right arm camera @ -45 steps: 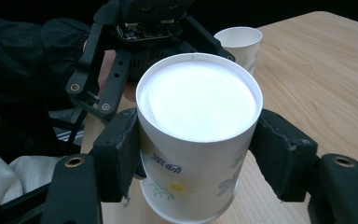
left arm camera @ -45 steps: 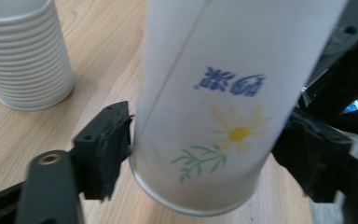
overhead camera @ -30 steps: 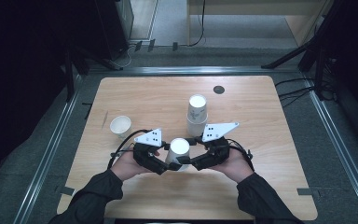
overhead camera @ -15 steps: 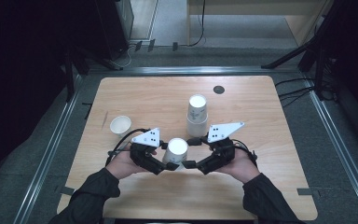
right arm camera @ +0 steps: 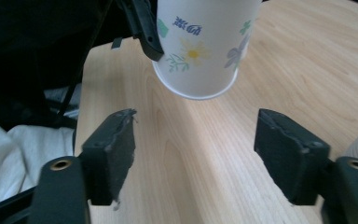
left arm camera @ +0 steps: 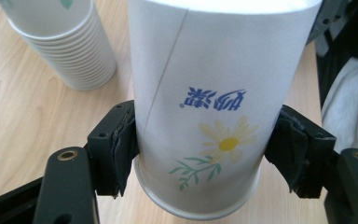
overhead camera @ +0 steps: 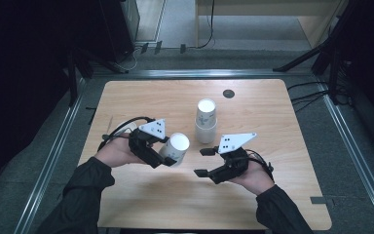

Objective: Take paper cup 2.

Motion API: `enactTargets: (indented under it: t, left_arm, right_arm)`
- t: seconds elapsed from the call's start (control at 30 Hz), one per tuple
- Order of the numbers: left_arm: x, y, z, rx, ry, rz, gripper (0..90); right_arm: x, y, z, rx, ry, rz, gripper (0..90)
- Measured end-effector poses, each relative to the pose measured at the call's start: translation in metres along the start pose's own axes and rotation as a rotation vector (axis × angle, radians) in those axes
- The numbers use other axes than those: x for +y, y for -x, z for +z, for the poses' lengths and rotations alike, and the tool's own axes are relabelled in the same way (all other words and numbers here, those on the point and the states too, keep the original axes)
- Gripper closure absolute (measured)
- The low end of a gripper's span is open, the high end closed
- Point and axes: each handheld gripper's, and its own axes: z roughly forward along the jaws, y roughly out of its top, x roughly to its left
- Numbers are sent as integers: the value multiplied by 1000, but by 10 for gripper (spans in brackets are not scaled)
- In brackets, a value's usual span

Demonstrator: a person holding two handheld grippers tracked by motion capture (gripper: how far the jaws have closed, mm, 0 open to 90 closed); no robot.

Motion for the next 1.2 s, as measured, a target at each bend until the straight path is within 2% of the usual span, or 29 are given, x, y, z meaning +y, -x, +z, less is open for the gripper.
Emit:
enactTargets:
  t: [0.03,0.07,0.2,0.23,0.27,0.3,0.4,0.47,0.5,0.57,0.6,0.77,0.97,1.2]
  left_arm:
    - [0,0,0,0,0,0,298]
    - [5,-3,-3,-7,-32,-1,298]
    - [7,-2,-1,-5,-55,11,298]
    - [5,0,5,6,-81,24,298]
    - [5,0,5,6,-81,24,298]
    - [5,0,11,2,-115,24,298]
    - [4,3,19,-5,-162,49,297]
    - [3,4,22,-7,-173,52,297]
    - [1,5,29,-11,-207,55,296]
    - [0,5,31,-14,-216,56,297]
    - [-1,7,37,-13,-248,64,296]
    - [-1,10,47,-30,-276,83,296]
    - [0,14,58,-45,-321,113,296]
    - [2,19,63,-48,-333,132,296]
  right_arm:
    - [0,1,1,-4,4,3,340]
    - [0,2,3,-4,5,7,345]
    - [-3,4,10,10,-22,15,306]
    - [-4,3,14,16,-43,13,288]
    - [-4,3,14,16,-43,13,288]
    - [-4,2,18,7,-42,-6,274]
    - [-5,4,22,10,-54,5,246]
    - [-6,5,25,16,-71,1,239]
    - [-7,5,26,18,-75,4,239]
    - [-7,6,27,18,-79,2,238]
    - [-7,6,28,19,-79,6,238]
    - [-7,9,31,17,-75,-10,241]
    - [-4,11,37,38,-72,-19,247]
    - [-1,9,46,53,-84,-40,251]
